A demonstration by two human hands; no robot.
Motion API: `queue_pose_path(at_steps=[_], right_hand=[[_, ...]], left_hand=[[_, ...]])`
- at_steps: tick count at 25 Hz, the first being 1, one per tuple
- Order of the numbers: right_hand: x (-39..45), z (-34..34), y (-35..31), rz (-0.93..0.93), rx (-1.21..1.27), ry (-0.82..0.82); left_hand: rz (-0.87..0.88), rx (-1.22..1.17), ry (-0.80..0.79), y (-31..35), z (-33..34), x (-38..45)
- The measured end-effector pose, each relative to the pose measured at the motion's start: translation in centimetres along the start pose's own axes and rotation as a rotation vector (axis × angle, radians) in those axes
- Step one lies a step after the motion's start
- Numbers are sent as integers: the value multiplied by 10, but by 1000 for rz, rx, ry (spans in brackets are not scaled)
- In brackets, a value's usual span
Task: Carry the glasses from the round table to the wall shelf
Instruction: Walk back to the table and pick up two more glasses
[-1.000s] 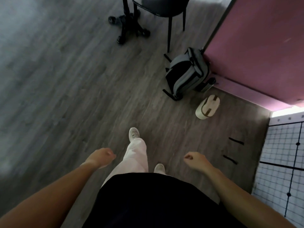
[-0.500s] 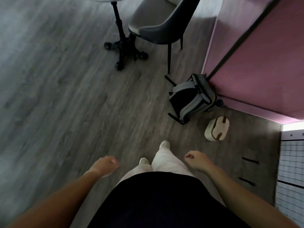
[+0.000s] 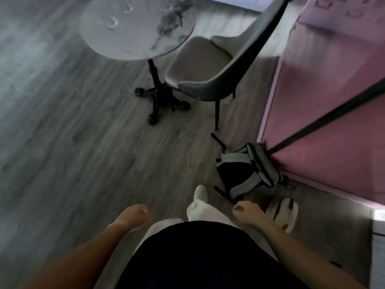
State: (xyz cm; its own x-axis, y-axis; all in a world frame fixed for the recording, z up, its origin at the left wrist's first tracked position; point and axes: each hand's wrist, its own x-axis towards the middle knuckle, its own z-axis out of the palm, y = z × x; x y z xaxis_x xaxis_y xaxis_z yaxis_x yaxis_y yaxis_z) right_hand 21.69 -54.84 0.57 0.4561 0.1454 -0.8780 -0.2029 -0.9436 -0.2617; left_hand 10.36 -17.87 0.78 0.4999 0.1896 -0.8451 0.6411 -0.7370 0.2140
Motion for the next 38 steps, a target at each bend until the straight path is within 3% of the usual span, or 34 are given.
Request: queue_pose_path(at_steps=[6,16,28,38], right_hand=[[51,-103,-57,-71,-71,16],[124,-176,-144,-61,-85,-4],[207,-297,-370,-136,-54,33],[284,-417,-504,-303,-114,124]], left_hand=[[21,-152,120,62,-95,46],[-9,-172,58,79,-191,129],[58,-49,82,92,-421,245],[30,-57,221,129,-570,324]])
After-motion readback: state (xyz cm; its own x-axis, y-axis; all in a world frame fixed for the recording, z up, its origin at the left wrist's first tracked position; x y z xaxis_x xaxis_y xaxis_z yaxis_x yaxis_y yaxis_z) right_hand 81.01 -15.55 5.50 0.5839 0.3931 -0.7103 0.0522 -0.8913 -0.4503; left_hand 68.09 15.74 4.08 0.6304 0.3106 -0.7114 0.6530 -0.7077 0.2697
